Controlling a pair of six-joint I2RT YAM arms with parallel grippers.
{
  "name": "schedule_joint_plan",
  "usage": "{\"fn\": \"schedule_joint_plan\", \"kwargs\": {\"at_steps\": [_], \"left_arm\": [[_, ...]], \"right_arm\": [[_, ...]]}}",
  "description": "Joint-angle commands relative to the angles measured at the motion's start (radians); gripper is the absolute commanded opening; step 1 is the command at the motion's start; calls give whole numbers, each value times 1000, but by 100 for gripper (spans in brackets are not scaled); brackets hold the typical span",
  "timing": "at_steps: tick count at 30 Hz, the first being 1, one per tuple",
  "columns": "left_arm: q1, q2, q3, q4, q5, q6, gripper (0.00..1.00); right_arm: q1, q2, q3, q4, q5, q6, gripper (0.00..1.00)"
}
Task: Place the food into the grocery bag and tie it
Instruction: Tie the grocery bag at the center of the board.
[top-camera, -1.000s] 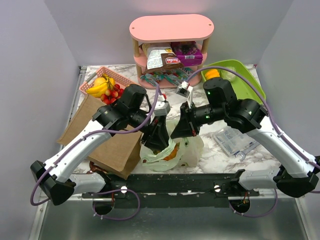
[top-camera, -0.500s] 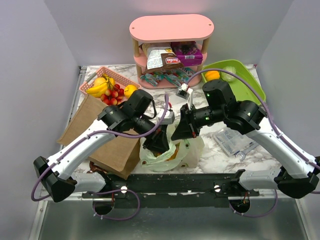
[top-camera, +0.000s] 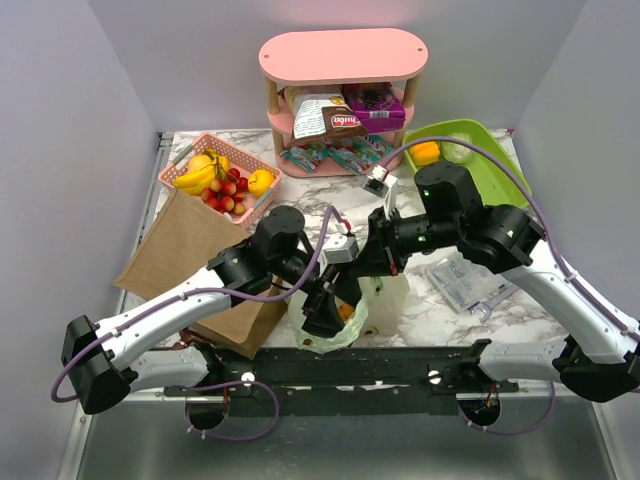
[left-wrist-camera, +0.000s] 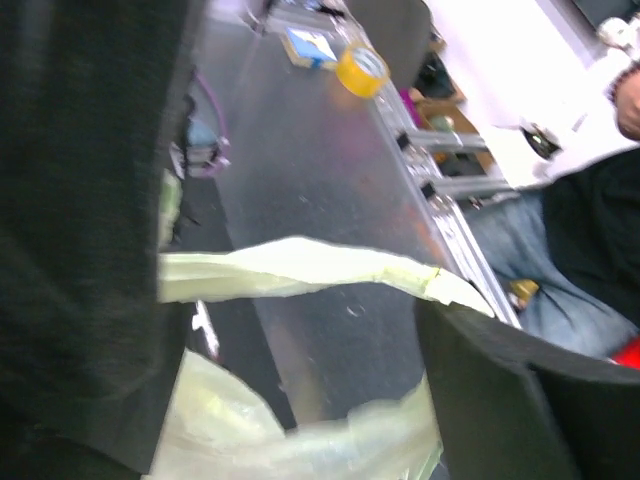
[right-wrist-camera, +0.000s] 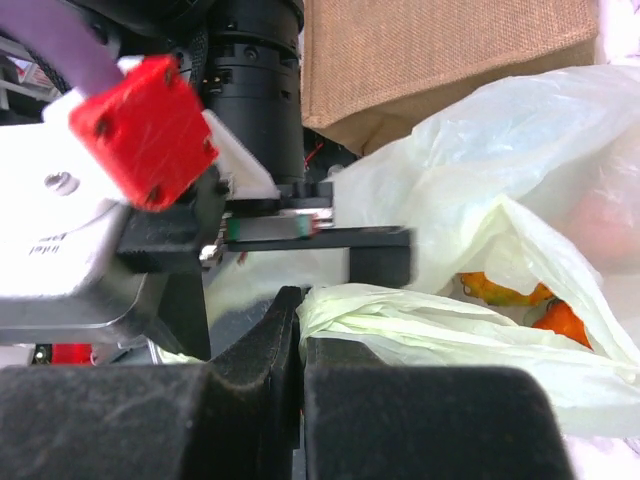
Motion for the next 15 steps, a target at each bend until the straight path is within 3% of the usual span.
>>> {"fn": "schedule_joint_plan", "kwargs": {"at_steps": [1, 9, 15], "left_arm": [[-13, -28, -66, 465, -241, -250, 99], [-12, -75, -170, 759, -625, -354, 98], [-11, -112, -213, 830, -689, -346, 99]], "right_arm": [[4, -41, 2, 30, 43, 15, 1], [5, -96, -10, 22, 68, 28, 1], [5, -132, 12, 12, 162, 31, 1]]}}
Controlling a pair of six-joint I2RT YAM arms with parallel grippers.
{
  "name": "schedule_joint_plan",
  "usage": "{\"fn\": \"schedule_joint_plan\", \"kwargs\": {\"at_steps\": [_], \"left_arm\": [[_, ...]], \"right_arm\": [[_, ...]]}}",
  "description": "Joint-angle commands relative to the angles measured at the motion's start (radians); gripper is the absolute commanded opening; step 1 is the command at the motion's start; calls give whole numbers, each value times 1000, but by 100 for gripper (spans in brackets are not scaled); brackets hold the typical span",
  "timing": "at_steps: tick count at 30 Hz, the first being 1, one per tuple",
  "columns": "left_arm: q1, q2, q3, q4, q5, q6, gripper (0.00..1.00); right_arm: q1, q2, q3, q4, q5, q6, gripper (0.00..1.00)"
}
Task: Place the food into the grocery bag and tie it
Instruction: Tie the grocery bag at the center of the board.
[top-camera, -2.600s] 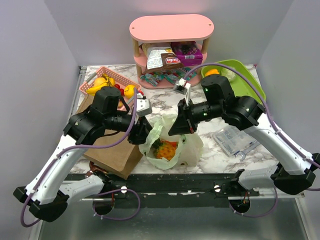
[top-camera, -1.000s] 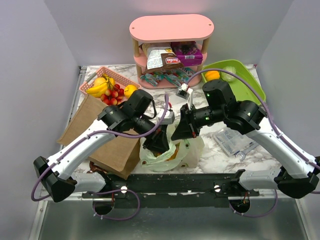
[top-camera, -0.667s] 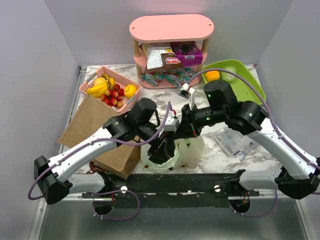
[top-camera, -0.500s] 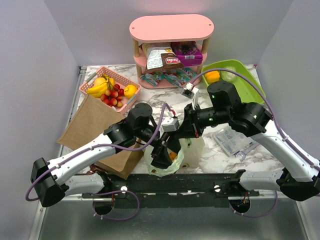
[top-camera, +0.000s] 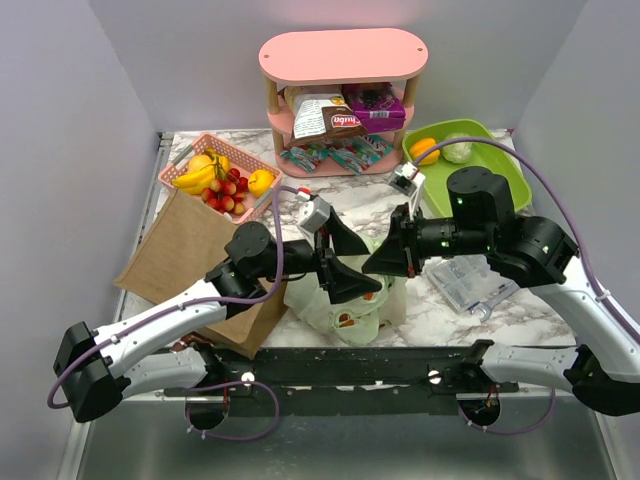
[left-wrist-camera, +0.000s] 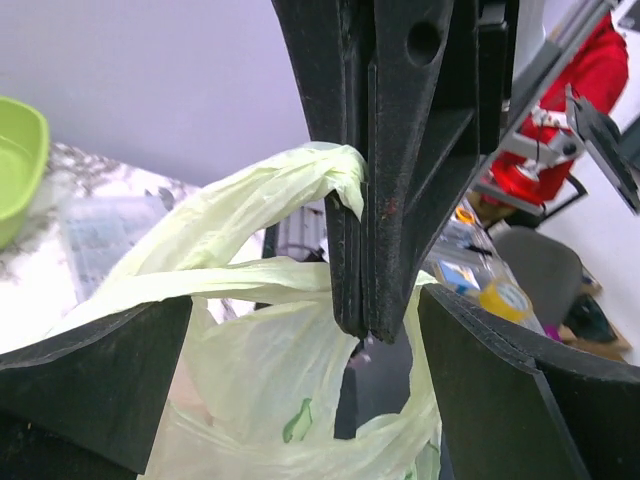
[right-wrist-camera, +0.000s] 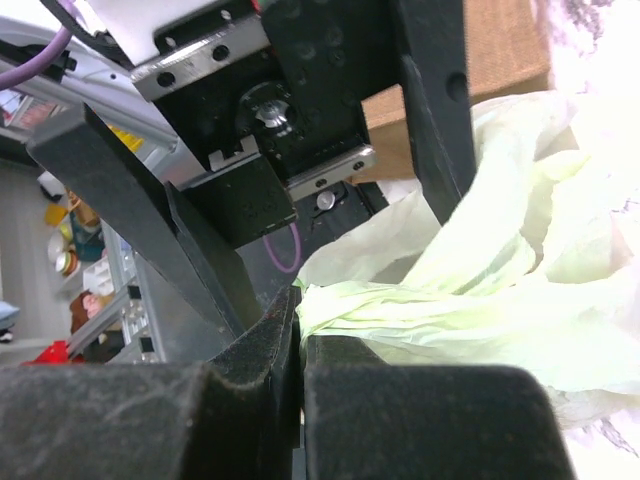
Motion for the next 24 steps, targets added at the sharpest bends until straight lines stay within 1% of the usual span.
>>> {"fn": "schedule_joint_plan", "kwargs": {"at_steps": [1, 4, 7, 10, 12, 16, 19, 22, 24], "left_arm": [[0, -57, -37, 143, -142, -16, 98], [0, -92, -74, 153, -168, 5, 99], [-1, -103, -78, 128, -157, 44, 98], [0, -117, -57, 23, -134, 129, 98], [0, -143, -38, -74, -117, 228, 96], [0, -182, 23, -282, -112, 398, 89], [0, -183, 72, -401, -122, 481, 80], [0, -155, 126, -493, -138, 545, 69], [0, -127, 164, -536, -146, 571, 67]], "right_arm": [[4, -27, 21, 1, 110, 13, 1], [4, -21, 37, -10, 116, 12, 1], [5, -9, 45, -19, 102, 14, 1], [4, 0, 53, -44, 99, 17, 1], [4, -2, 41, -64, 85, 22, 1], [4, -40, -37, -74, 52, 47, 1], [3, -81, -95, -62, 70, 68, 1], [5, -108, -97, -58, 105, 77, 1], [4, -117, -66, -59, 157, 84, 1]]}}
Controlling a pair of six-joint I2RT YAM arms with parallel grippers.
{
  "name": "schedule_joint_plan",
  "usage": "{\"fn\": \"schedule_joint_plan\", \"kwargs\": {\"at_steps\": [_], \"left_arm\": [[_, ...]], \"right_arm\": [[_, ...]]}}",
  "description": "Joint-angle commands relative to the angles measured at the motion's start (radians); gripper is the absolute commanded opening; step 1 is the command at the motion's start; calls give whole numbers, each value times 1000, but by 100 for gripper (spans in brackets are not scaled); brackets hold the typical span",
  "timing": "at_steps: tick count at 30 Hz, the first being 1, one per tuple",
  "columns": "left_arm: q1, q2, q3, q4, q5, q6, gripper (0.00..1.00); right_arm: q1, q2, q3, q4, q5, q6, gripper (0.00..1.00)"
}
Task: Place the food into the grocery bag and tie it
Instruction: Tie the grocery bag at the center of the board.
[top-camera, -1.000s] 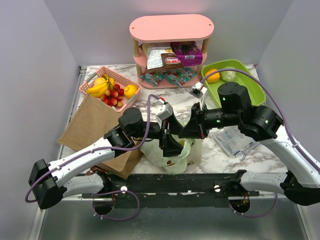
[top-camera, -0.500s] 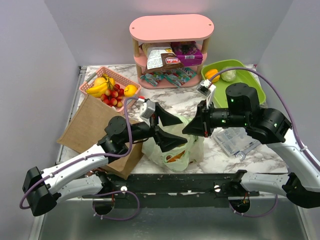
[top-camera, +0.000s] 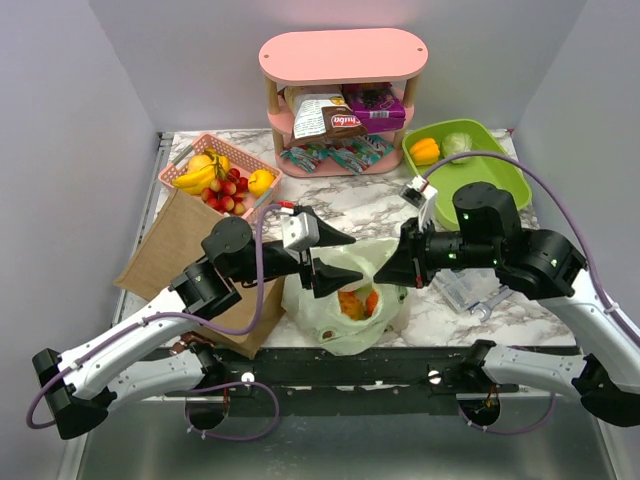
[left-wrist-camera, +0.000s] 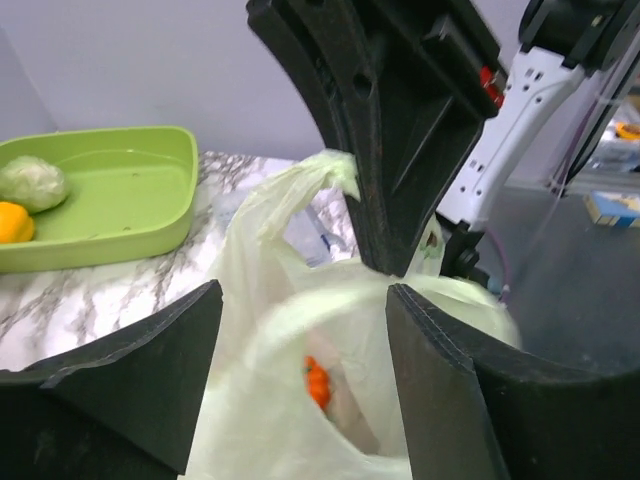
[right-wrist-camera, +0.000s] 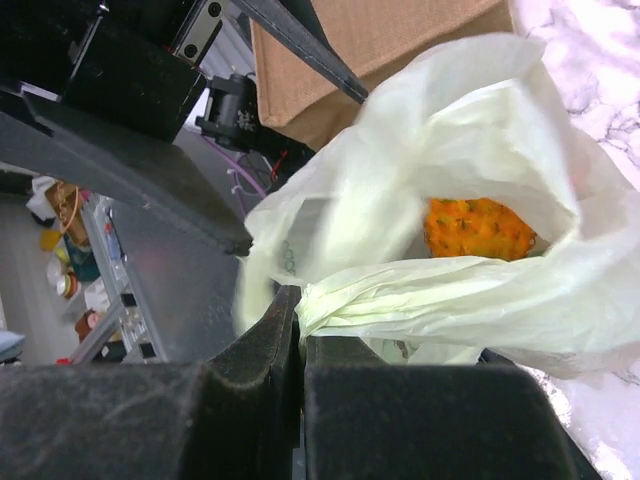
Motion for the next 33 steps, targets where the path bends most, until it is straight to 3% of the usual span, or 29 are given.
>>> {"fn": "schedule_joint_plan", "kwargs": {"at_steps": [1, 6, 9, 14, 17, 19, 21, 26, 33], "left_arm": [[0, 54, 91, -189, -21, 136, 65], [-2, 73, 124, -206, -19, 149, 64], [0, 58, 132, -232, -34, 168, 63], [0, 9, 172, -341, -201, 208, 64], [0, -26, 201, -423, -273, 248, 80], [0, -67, 206, -468, -266, 271, 89], [-2, -108, 204, -506, -229, 297, 92], [-11, -150, 165, -593, -173, 368, 94], [-55, -77, 162, -529, -173, 349, 98]], "right_arm": [[4, -39, 44, -10, 104, 28, 1], [4, -53, 153, -56, 325, 35, 1], [5, -53, 155, -107, 378, 22, 1], [5, -9, -34, -125, 199, 20, 1], [4, 22, -127, -89, 81, 16, 1], [4, 27, -142, -60, 92, 17, 1], [4, 31, -125, -47, 112, 11, 1], [4, 68, -65, -45, 124, -13, 1], [5, 72, -85, -16, 122, 4, 1]]}}
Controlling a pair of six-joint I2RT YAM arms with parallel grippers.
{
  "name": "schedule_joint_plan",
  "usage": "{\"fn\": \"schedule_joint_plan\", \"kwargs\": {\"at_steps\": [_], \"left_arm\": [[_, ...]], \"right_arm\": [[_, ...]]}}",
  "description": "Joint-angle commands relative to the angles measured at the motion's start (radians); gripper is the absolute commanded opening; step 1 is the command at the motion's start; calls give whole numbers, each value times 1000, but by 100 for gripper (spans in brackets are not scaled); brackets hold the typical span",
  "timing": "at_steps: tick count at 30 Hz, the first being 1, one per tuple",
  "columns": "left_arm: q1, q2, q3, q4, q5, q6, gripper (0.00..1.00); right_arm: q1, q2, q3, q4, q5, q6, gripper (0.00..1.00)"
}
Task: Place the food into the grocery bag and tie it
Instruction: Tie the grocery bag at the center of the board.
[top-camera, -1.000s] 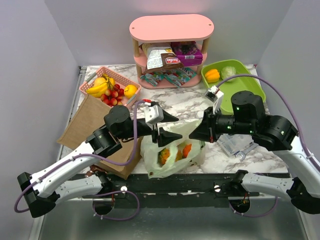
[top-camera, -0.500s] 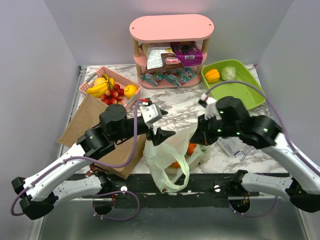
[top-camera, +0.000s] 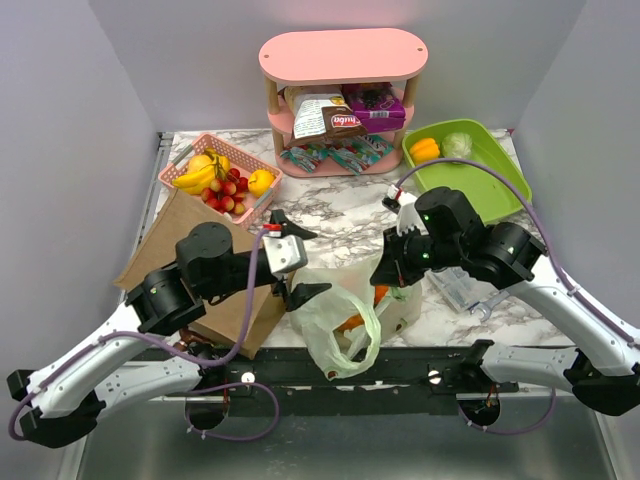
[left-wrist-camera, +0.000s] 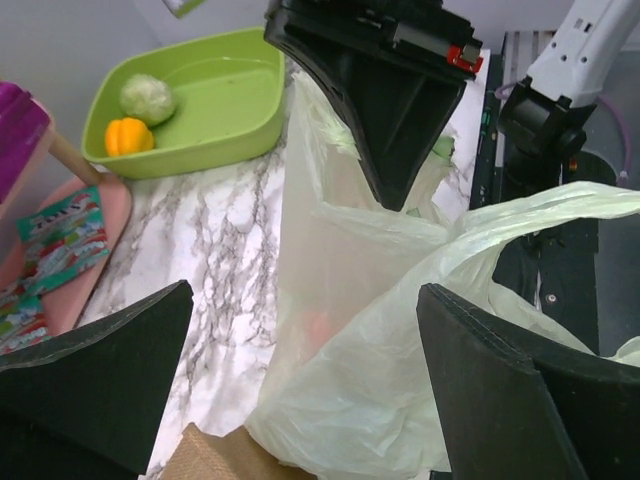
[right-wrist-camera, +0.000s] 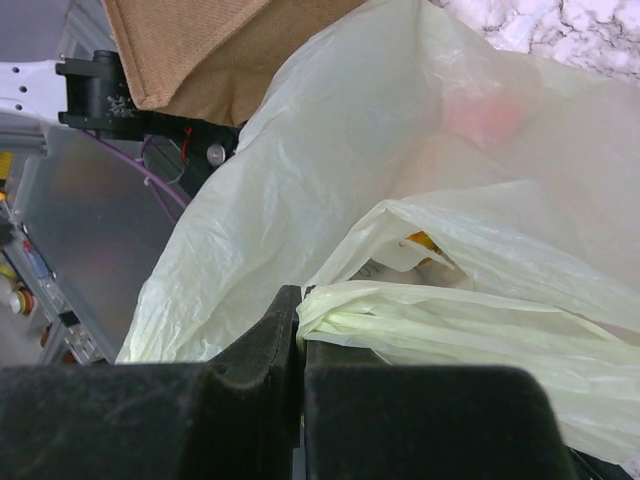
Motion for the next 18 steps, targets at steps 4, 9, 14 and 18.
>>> {"fn": "schedule_joint_plan", "kwargs": {"at_steps": [4, 9, 14, 18], "left_arm": [[-65, 110, 42, -55, 65, 49, 99], [-97, 139, 70, -134, 169, 76, 99], [-102, 180, 96, -159, 256, 58, 98], [-113, 232, 107, -153, 268, 43, 98]], "right_arm": [[4, -22, -3, 26, -6, 6, 1], [4, -50, -23, 26, 12, 11, 1], [4, -64, -35, 30, 17, 9, 1], [4, -73, -36, 28, 23, 7, 1]]}}
